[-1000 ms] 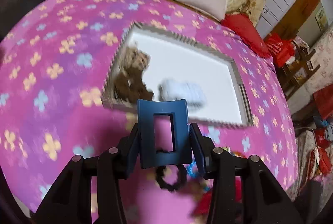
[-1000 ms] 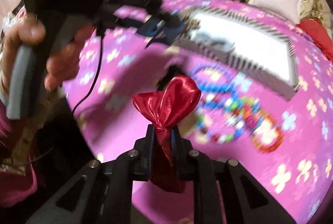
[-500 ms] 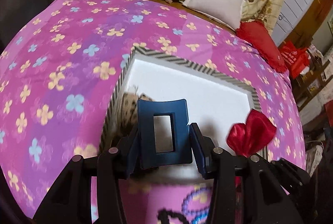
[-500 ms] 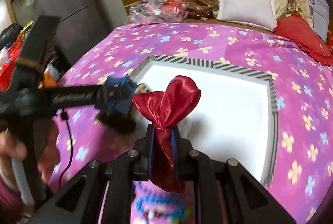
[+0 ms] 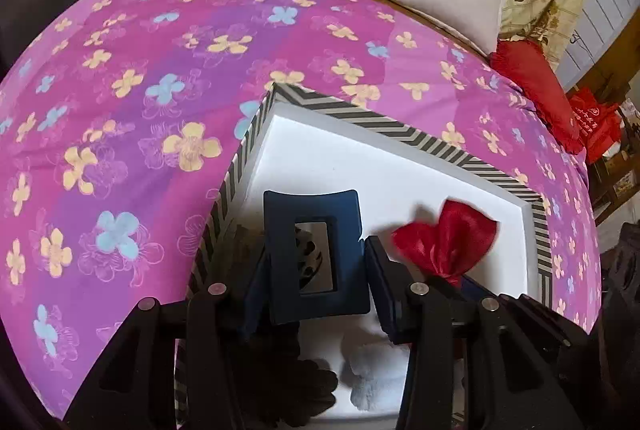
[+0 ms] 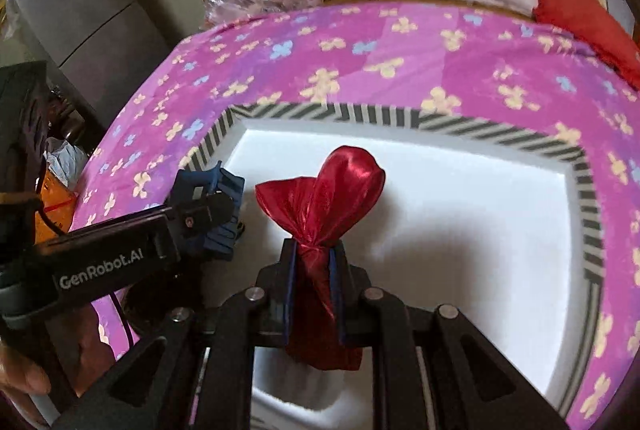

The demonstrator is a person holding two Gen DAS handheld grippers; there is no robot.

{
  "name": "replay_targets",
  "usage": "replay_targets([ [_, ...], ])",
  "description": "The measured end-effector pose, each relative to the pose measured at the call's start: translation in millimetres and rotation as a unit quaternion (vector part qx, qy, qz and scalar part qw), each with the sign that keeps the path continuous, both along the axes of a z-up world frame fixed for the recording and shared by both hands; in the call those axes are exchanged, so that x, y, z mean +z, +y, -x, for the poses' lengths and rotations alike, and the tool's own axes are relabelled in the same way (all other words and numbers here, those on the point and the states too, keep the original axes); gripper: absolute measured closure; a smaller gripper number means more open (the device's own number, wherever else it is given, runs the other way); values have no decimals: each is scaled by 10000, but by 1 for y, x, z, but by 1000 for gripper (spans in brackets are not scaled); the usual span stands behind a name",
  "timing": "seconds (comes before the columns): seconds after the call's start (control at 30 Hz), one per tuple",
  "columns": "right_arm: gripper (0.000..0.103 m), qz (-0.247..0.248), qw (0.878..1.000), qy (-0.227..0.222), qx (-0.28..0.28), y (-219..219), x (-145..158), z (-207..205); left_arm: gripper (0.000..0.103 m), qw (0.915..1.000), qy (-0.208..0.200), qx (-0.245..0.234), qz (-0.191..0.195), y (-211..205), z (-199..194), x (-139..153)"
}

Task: Organize jewelry
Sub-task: 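Carry the blue clip and red bow into the box and open both grippers, then withdraw both grippers from the box toward the beaded bracelets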

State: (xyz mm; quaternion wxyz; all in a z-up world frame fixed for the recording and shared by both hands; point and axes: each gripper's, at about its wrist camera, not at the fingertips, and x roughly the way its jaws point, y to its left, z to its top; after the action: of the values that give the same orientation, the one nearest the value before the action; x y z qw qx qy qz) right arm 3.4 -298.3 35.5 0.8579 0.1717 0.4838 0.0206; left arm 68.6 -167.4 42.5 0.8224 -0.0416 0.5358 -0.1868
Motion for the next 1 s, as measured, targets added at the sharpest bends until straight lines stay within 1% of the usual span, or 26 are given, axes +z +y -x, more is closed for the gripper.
replay_targets([
  [0.03, 82, -97, 9999, 25, -21, -2, -3, -1, 59, 10000, 2, 14, 25, 1, 0, 0],
  [0.1, 70, -290, 9995, 11, -87, -7, -5, 1, 59, 9999, 29, 23, 120, 4, -1, -1],
  [0.13, 58, -385, 9992, -21, -134, -10, -4, 4, 58, 9999, 37, 27, 151, 5, -1, 0],
  [0.17, 52, -452, 9988, -75, -163, -12, -2, 8, 58, 9998, 15, 63, 188, 8, 0, 3],
  [0.23, 51, -509, 9983, -208, -178, -16, 5, 17, 56, 9997, -52, 131, 220, 13, 2, 9],
  [0.33, 51, -457, 9983, -322, -141, -16, 15, 30, 54, 9994, -162, 193, 240, 19, 8, 20],
  [0.43, 51, -443, 9982, -385, -123, -14, 23, 43, 54, 9992, -355, 155, 69, 23, 20, 31],
  [0.53, 51, -309, 9986, -415, -65, -9, 29, 56, 54, 9983, -566, 85, -80, 27, 35, 41],
  [0.7, 51, 61, 9984, -557, 38, 6, 39, 85, 54, 9974, -711, 27, -118, 40, 65, 53],
  [0.87, 51, 46, 9977, -683, 13, 13, 47, 122, 54, 9952, -910, -108, -344, 50, 97, 58],
  [1.0, 50, 238, 9970, -741, 52, 21, 54, 152, 54, 9940, -1014, -150, -391, 61, 124, 60],
])
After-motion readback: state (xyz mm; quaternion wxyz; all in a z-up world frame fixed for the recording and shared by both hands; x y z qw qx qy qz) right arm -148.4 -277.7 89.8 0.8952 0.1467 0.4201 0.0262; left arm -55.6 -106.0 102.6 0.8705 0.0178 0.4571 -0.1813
